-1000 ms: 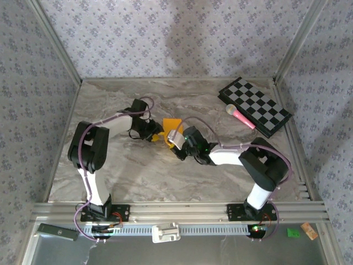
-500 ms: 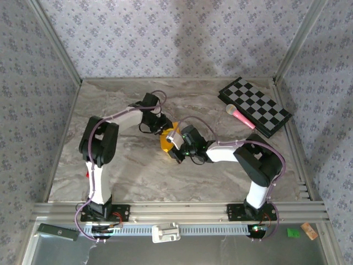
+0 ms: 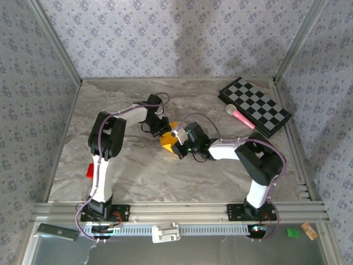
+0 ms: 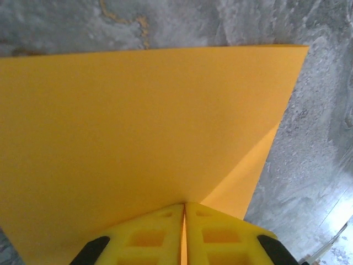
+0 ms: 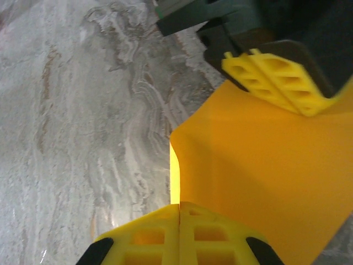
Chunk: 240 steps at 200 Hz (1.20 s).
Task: Fold a paper plane with a square sheet of paper (pick it up from the middle)
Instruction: Third fold the triangle at the center of the table.
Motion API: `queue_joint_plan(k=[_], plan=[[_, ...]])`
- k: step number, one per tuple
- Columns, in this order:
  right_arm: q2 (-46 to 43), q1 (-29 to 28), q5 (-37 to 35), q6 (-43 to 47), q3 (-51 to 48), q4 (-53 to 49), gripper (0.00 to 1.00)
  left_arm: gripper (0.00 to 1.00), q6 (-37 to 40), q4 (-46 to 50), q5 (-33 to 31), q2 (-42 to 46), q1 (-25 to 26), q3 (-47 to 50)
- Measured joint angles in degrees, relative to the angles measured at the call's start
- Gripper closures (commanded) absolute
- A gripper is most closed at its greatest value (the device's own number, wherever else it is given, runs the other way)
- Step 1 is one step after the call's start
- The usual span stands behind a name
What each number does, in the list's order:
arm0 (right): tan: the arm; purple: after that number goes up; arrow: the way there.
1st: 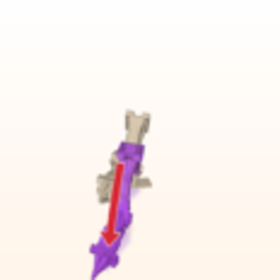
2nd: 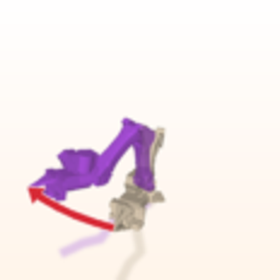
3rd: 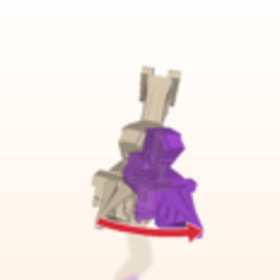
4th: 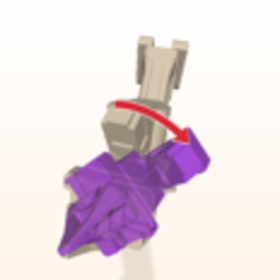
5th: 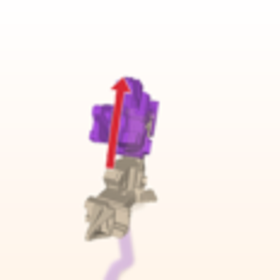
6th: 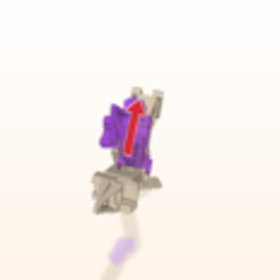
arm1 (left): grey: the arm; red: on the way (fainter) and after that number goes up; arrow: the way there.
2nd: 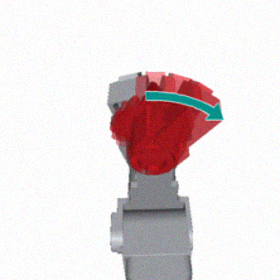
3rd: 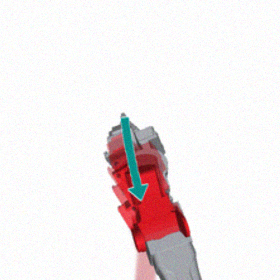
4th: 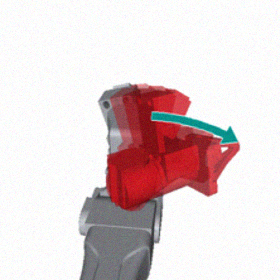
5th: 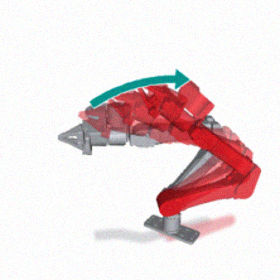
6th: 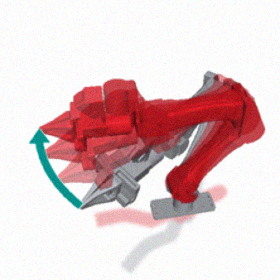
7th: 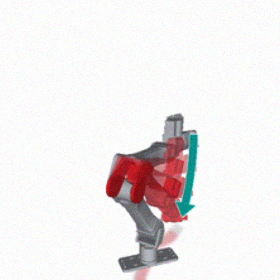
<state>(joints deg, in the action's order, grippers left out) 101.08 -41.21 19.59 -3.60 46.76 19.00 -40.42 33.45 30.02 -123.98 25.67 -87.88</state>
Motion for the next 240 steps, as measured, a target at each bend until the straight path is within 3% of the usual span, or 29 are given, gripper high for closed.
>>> queue_joint_plan(k=[126,189,240], plan=[[1.62,0.26,-14.29,-2.67,1.42,-2.73,1.00,0.95,2.32,2.49,-0.04,-1.01,0.35,-2.10],[2.10,0.26,-15.37,-2.67,2.25,-4.00,1.00,0.93,2.47,2.89,0.81,-1.75,0.44,-3.34],[2.10,0.24,-15.34,-2.64,2.25,-4.28,1.00,0.86,2.45,3.85,0.96,-1.81,0.70,-6.58]])
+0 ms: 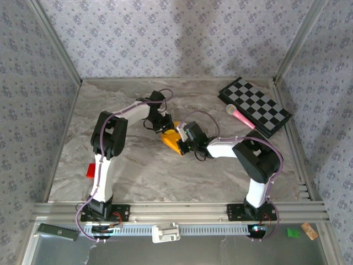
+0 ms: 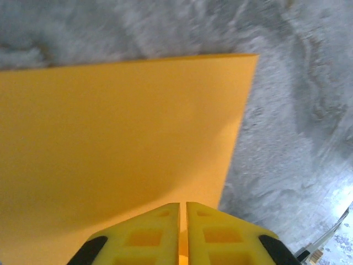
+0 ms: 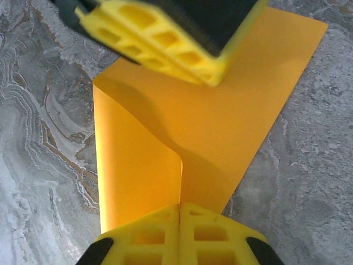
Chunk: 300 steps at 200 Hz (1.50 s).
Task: Fold a paper plane with a square sheet of paper (pick it up from the middle)
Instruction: Third fold the triangle at the center of the table.
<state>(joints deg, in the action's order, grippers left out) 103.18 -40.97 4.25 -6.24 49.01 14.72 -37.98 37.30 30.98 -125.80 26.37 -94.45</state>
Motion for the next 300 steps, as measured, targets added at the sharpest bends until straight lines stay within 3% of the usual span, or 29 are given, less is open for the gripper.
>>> queue_joint_plan(k=[144,300], plan=[[0.02,-0.02,-0.50,-0.02,0.07,-0.66,1.00,0.97,0.92,2.21,-2.36,-2.05,-1.27,-1.20],[0.83,-0.20,-1.01,0.00,1.31,-2.84,1.00,0.98,2.01,2.62,-2.27,-2.27,-1.18,-1.53]])
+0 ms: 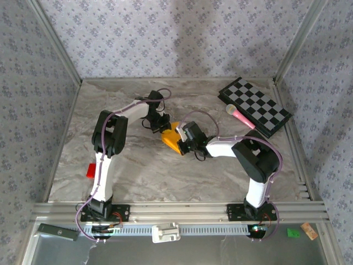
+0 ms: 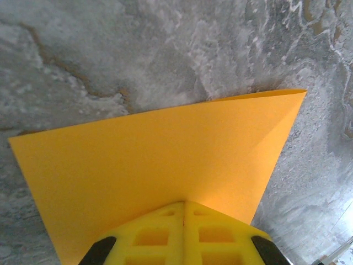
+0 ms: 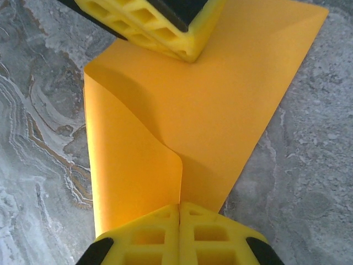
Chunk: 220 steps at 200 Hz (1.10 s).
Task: Fold a paper plane with a square sheet of paper (pick it up from the middle)
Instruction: Third fold the triangle at the center of the table.
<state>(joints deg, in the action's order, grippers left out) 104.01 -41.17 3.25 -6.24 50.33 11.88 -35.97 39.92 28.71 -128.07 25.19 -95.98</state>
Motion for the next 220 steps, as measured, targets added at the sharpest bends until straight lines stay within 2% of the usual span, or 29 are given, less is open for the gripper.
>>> queue_joint_plan(k=[130,150,188,220], plan=[[1.14,0.00,0.13,0.02,1.70,-1.46,1.00,0.98,0.00,0.66,0.20,-0.35,0.00,-0.74],[1.16,0.00,0.13,0.02,1.77,-1.55,1.00,0.95,-0.02,1.11,0.15,-0.37,0.09,-1.20],[1.18,0.00,0.15,0.02,1.92,-1.92,1.00,0.80,-1.42,1.05,0.04,0.70,-0.04,-1.77],[1.18,0.00,0.15,0.02,2.01,-2.12,1.00,0.77,-4.63,-2.86,-0.09,6.21,-0.11,2.38]])
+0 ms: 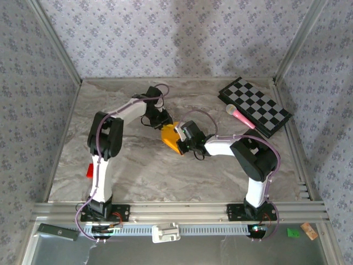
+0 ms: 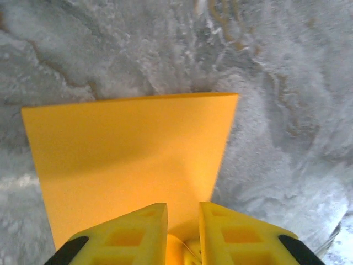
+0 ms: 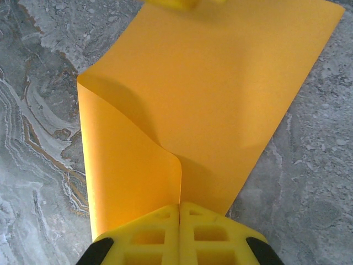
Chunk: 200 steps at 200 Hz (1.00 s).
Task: Fold a paper plane with a square sheet of paper (pick it up from the middle)
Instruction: Third fold the triangle at the center of the table.
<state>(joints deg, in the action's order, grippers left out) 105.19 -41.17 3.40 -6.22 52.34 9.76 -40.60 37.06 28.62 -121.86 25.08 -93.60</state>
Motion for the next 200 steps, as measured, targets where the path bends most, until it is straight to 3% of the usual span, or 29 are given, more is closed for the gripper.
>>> queue_joint_plan(k=[45,94,200], plan=[[0.04,0.00,0.00,-0.02,0.02,-0.02,1.00,0.76,-6.99,-7.74,0.59,9.62,0.46,12.24],[0.04,0.04,0.00,0.00,0.02,-0.02,1.00,0.86,-13.46,-14.38,2.21,12.70,3.15,23.23],[0.42,0.20,0.20,-0.02,0.48,-0.22,1.00,0.92,-15.56,-18.05,3.08,12.68,3.85,24.44]])
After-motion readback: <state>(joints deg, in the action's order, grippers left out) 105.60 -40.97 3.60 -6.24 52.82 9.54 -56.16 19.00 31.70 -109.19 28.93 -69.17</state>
